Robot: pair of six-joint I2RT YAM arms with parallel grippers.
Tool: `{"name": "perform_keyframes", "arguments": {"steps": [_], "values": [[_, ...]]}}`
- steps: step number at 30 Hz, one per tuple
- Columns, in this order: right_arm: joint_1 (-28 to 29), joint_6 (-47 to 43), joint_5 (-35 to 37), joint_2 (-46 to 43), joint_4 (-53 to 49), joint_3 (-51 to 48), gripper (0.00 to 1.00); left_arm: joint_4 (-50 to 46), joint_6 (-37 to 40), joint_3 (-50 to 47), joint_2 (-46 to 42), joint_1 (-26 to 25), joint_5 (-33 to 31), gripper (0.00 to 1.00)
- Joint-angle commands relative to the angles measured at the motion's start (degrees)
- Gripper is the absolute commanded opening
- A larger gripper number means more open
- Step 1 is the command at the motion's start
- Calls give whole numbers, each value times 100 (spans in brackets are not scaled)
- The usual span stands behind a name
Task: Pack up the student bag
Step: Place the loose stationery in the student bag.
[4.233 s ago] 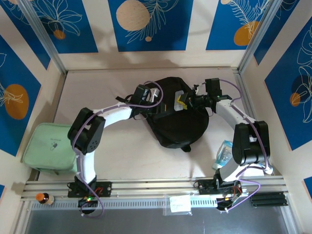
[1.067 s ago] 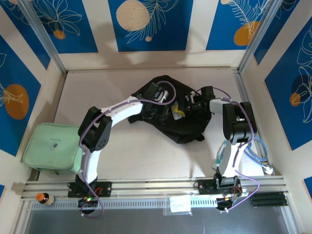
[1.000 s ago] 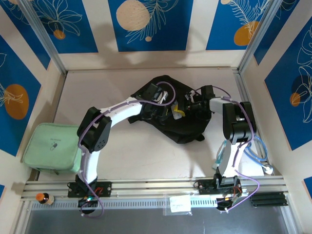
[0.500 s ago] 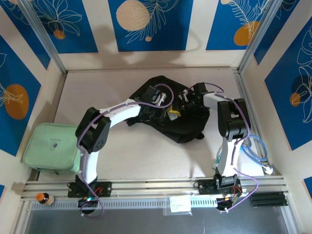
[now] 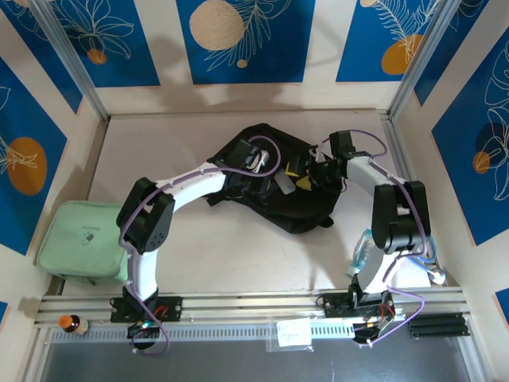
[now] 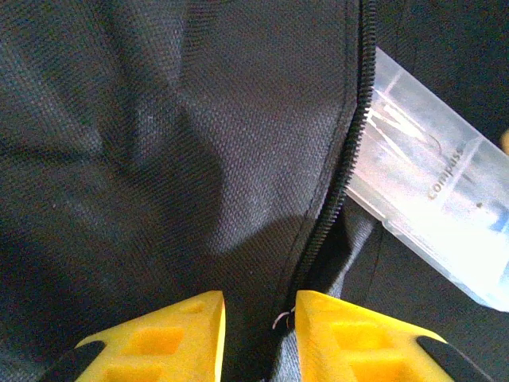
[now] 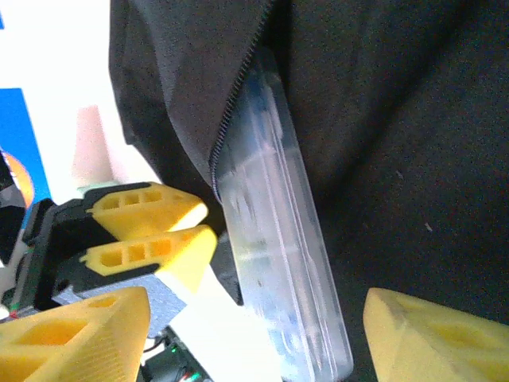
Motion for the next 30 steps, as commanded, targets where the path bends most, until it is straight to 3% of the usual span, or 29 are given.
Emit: {"name": "perform_keyframes", "arguments": {"steps": [1,4,8,19,25,30], "values": [[51,181,603,-572,-453,-407,71,-109,-92,-112,-367,42,-48,29],[181,466,809,-1051,-399,-784,69,-85,-100,-183,-461,36,-7,30],[444,896,752,-1209,41,-1056,56,-5,-100,-256,-466,35,112,30],[781,978,824,-16,662,-125,19,19,-109,-435,-509,35,142,29],[819,924,654,694,1094,434,15,27,-120,-578,-629,35,58,29],[806,815,765,764,1340,425,15,92,-160,-767,-861,65,-66,29]]}}
